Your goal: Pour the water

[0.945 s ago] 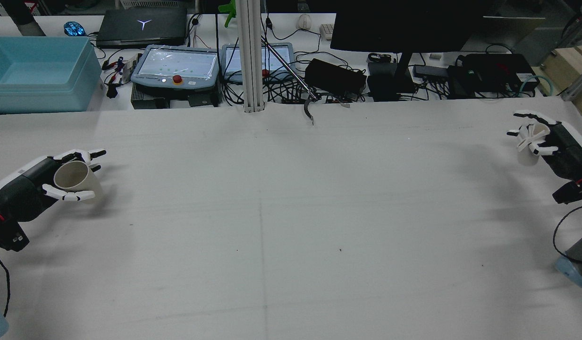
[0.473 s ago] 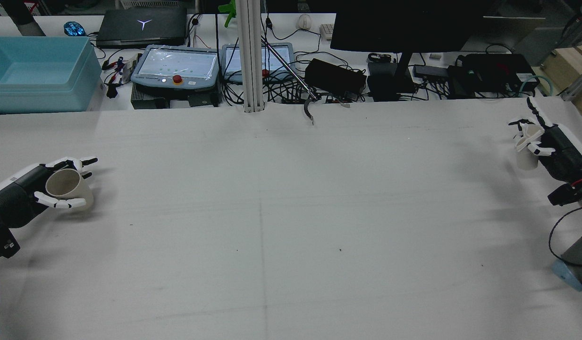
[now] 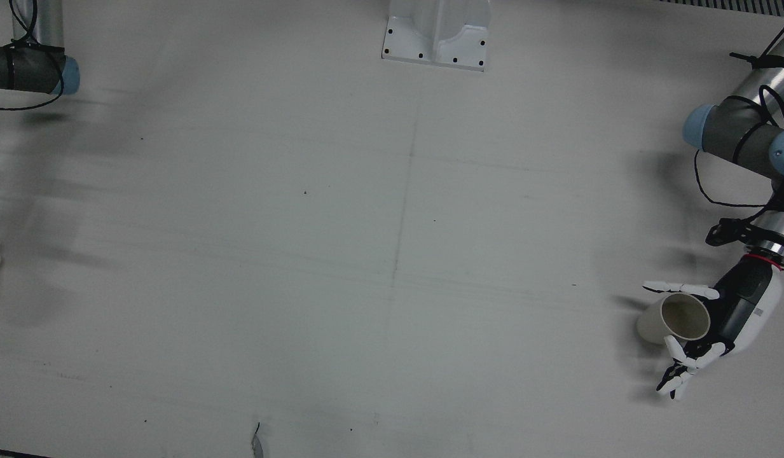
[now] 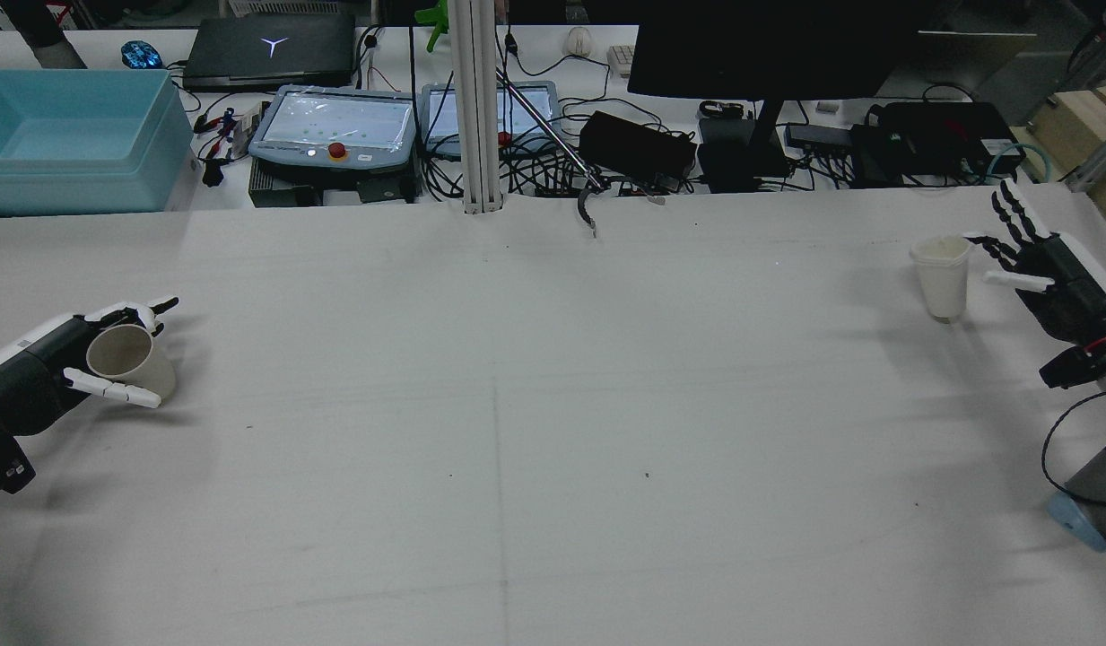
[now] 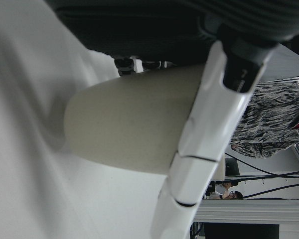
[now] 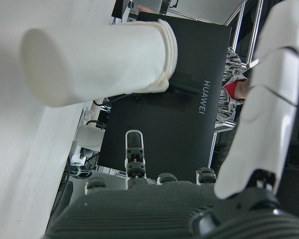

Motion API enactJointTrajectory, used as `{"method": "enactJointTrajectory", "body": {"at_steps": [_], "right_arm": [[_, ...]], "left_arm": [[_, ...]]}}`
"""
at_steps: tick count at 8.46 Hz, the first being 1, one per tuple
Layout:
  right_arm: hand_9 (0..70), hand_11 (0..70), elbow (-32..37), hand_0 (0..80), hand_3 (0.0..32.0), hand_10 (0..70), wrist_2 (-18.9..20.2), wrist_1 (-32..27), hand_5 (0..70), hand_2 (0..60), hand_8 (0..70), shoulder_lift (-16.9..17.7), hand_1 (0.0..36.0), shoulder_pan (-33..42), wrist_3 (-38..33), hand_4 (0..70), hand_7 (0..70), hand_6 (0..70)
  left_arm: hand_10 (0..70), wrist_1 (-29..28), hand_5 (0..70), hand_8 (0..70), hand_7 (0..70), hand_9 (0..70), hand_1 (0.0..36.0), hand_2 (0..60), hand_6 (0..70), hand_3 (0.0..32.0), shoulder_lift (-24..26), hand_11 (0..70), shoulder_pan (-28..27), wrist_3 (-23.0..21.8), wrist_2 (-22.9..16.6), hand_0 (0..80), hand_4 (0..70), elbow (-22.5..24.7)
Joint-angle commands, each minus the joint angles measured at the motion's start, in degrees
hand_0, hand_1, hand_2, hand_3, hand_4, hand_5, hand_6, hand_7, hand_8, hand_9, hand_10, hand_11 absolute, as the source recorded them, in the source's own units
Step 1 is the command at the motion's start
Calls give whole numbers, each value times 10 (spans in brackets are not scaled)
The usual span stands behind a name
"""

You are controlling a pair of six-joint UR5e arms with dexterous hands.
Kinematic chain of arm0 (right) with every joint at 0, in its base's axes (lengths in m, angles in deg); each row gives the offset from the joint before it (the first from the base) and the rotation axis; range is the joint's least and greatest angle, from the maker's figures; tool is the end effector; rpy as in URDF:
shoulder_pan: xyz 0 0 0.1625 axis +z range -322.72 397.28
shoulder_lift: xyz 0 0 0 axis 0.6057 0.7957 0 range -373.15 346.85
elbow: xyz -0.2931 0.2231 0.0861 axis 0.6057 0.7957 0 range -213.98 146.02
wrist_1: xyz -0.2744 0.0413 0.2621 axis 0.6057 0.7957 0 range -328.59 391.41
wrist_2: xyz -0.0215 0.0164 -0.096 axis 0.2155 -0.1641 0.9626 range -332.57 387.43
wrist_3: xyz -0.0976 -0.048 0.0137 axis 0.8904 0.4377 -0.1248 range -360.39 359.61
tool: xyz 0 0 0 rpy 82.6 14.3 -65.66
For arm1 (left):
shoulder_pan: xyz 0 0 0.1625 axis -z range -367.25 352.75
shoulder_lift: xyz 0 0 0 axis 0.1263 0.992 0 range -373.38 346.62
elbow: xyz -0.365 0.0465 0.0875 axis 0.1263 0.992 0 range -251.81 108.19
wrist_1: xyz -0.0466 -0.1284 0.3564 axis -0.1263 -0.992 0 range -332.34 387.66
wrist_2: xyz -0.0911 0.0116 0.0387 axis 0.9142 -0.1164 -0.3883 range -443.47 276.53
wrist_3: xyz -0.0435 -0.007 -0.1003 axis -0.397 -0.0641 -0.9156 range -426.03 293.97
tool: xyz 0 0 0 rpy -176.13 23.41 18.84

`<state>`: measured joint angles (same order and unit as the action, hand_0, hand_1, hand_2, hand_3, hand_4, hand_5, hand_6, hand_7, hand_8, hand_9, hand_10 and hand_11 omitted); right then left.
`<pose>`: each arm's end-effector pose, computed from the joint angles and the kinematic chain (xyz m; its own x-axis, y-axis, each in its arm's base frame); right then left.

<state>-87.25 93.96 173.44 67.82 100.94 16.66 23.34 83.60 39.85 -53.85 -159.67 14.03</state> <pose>-0.0600 -0.5201 0.7825 -0.9754 0.0065 0.2206 -0.2163 0.1692 -0.9615 0.2379 -0.4903 0.6060 -0.8708 -0.4574 -0.1803 0.1013 0.1919 -0.9762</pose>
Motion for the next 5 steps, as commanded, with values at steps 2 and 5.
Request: {"method": "enactJointTrajectory", "body": {"at_steps": [2,5], "right_arm": [[0,0,-8,531,142,0,1,0,53,28,0,3,212,1,-3,0,0,11],[0,0,-17,534,144,0,2,0,55,53,0,3,218,1,-3,0,0,19]], "left_arm": [[15,-6,0,22,59,0,344,0,92,0,-3,58,-4,3,0,800,292,-3],[0,-20,0,9,30,0,316,0,75,0,-13,31,0,-2,0,800,151,-2]]}}
